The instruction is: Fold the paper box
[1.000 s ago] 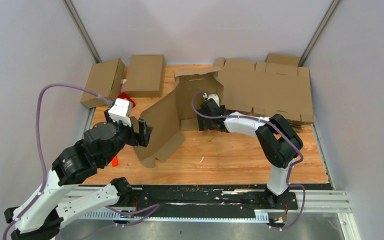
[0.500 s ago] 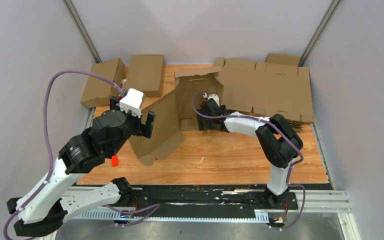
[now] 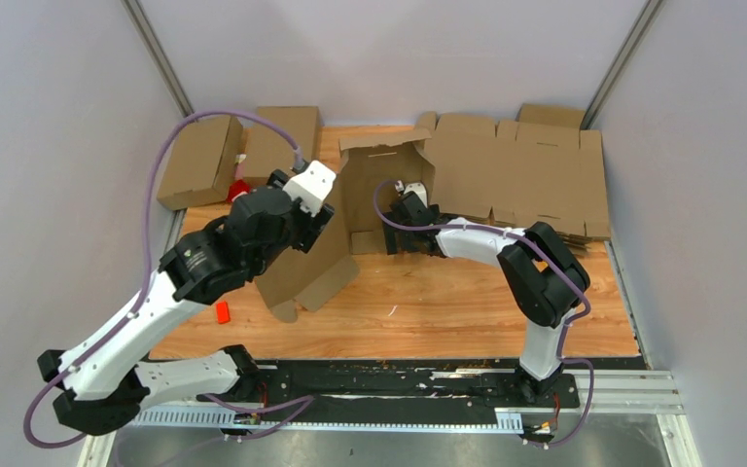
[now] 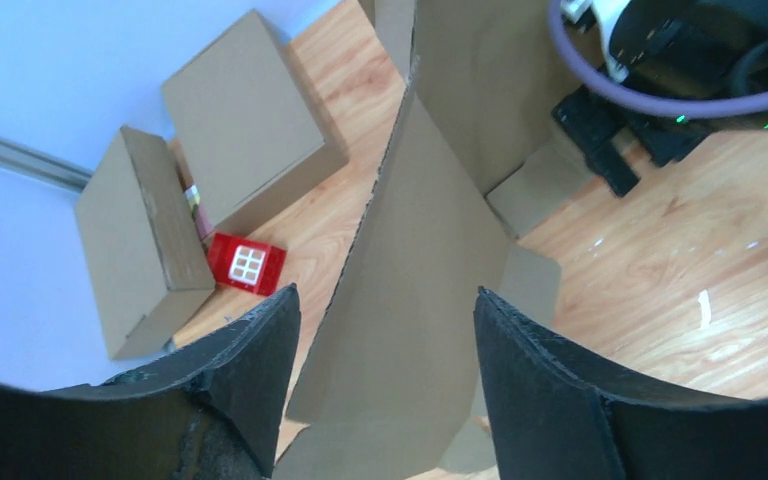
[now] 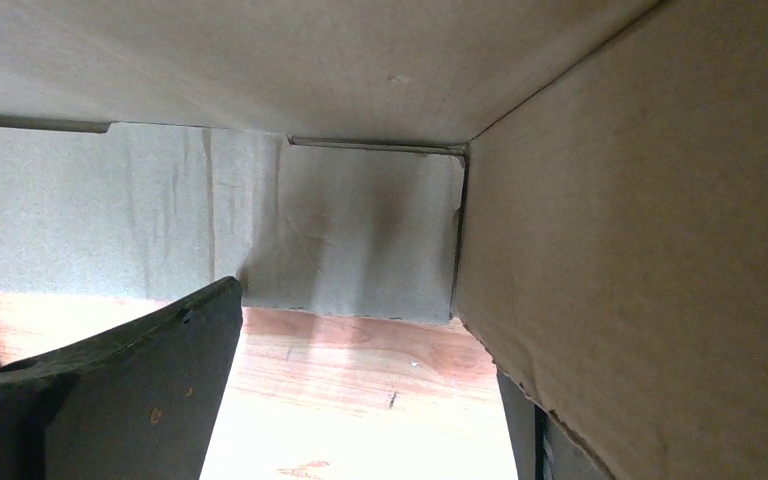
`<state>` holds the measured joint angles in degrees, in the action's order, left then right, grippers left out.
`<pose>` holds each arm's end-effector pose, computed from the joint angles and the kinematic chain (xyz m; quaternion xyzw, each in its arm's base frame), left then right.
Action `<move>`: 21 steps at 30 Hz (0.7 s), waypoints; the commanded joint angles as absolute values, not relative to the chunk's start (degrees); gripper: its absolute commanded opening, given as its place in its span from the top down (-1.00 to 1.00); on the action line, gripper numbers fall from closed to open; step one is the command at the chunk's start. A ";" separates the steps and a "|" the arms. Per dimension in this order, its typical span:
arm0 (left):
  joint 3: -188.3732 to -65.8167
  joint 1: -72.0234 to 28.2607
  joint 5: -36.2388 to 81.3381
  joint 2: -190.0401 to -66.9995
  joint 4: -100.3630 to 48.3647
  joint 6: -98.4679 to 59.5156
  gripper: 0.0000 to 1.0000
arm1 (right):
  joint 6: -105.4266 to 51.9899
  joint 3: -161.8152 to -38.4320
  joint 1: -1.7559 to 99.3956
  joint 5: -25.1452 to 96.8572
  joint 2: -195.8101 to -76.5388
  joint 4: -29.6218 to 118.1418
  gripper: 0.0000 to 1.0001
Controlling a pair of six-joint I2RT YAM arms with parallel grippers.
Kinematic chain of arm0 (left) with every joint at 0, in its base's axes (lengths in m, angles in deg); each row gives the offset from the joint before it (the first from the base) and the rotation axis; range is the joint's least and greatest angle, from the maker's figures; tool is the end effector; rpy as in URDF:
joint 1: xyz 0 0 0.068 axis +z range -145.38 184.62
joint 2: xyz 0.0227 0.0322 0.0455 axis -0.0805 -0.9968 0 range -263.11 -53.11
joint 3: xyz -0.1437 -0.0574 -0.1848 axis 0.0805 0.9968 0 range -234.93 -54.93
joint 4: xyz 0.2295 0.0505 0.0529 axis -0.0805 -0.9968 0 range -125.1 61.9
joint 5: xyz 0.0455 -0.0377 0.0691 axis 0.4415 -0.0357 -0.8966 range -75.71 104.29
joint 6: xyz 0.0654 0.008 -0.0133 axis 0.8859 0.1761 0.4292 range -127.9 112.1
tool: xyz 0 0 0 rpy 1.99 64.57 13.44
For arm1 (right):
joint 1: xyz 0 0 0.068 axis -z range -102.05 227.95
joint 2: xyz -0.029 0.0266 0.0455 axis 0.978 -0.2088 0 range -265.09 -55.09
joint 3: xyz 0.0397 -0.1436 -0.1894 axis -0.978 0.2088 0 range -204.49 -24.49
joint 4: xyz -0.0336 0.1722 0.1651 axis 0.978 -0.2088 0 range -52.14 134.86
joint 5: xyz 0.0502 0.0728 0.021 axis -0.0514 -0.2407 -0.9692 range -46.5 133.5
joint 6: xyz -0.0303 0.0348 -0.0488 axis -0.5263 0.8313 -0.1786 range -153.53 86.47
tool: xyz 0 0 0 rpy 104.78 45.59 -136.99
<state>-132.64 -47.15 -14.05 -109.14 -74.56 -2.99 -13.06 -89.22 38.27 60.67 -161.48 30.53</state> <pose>0.1351 -0.1303 0.3924 0.2715 0.7815 -0.0186 0.5614 0.2883 0.2187 0.1279 -0.1147 0.9396 0.0214 0.3219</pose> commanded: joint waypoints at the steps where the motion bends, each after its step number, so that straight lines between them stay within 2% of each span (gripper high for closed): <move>1: -134.06 -47.24 -18.07 -111.97 -75.11 -2.53 -0.25 | -13.71 -89.03 38.13 60.56 -159.03 28.34 -0.83; 3: -133.92 -47.24 -18.86 -112.06 -74.64 -2.94 -0.03 | -13.77 -88.88 38.08 60.78 -158.53 28.18 -0.84; 7: -133.55 -47.24 -20.85 -112.02 -74.08 -2.91 0.01 | -13.81 -88.65 38.08 61.03 -157.39 27.99 -0.86; 15: -132.30 -47.24 -22.80 -112.15 -73.26 -0.73 0.23 | -13.85 -88.22 38.08 61.10 -155.05 28.19 -0.89; 21: -132.23 -47.24 -22.43 -112.20 -72.90 -0.25 0.28 | -14.14 -87.39 38.05 61.16 -152.45 28.64 -0.92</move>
<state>-132.40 -47.15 -21.66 -112.77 -74.93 -1.63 -13.65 -88.06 38.27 60.53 -156.11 27.75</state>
